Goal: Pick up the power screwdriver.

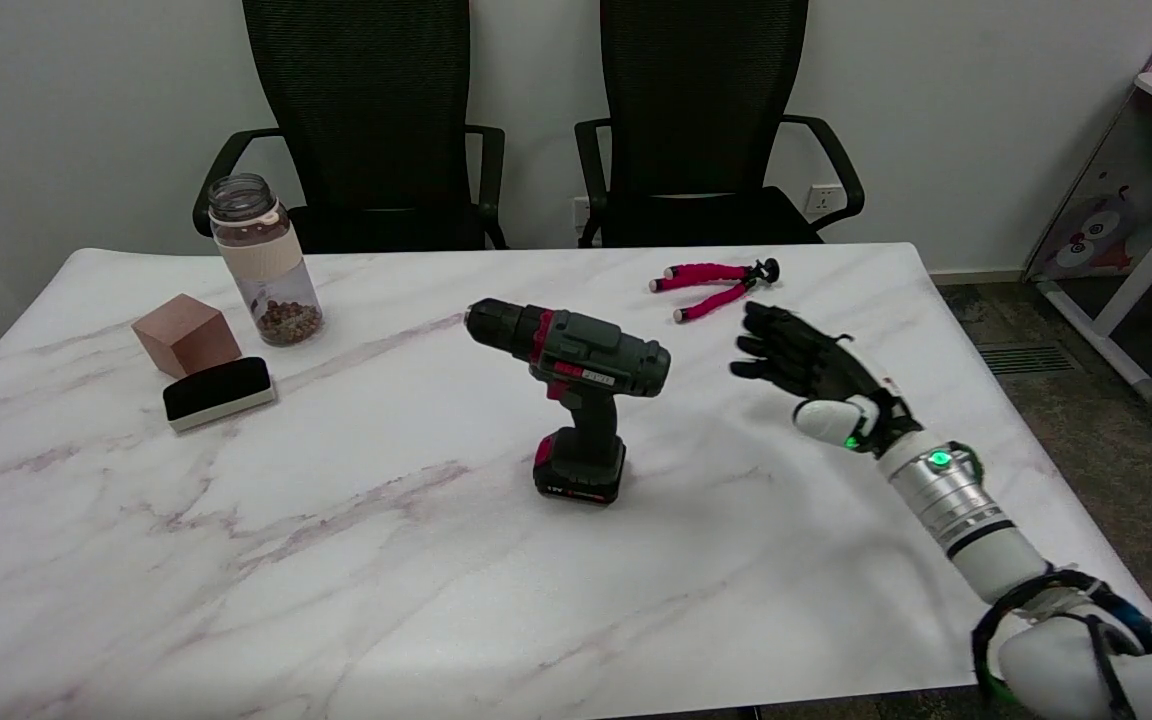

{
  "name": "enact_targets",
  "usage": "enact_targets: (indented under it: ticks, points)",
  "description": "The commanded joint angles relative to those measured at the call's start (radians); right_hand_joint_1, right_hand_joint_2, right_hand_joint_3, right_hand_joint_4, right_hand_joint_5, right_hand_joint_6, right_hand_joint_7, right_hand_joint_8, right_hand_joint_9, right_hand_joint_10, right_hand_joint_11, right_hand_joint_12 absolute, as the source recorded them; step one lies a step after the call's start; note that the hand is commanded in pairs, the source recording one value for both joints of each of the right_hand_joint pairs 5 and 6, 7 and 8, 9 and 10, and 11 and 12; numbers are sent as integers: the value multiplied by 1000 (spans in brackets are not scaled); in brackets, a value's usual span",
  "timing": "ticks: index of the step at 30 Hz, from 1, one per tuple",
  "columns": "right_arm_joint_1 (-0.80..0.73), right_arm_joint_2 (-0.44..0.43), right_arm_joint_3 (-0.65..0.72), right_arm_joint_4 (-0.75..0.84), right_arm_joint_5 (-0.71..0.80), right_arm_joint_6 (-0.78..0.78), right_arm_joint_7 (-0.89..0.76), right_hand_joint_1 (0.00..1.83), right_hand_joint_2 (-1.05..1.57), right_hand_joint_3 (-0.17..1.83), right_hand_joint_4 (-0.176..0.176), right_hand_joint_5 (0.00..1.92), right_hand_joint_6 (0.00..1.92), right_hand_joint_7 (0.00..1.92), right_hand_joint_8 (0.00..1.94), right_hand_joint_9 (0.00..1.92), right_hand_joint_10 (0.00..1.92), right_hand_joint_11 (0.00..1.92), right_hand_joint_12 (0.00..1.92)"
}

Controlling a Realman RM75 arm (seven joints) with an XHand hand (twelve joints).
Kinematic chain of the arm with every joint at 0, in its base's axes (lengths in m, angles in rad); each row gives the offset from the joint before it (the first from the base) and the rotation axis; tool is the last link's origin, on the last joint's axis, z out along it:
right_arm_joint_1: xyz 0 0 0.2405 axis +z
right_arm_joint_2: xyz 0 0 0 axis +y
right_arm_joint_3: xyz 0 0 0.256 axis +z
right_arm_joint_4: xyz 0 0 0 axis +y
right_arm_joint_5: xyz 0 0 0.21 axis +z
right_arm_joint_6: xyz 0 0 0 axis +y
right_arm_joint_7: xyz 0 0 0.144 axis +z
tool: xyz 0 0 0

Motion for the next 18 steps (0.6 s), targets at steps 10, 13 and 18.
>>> enact_targets:
  ticks: [10,13,18]
  points:
    - [293,-222,-287,74,-72,-59,-42,908,-301,573,11,228,228,228,228,341,341,499,499]
    - [293,-223,-287,72,-72,-54,-42,909,-309,578,15,225,225,225,225,337,337,491,491]
    - [293,-232,-290,73,-72,-54,-42,908,-301,546,22,213,213,213,213,338,338,483,483]
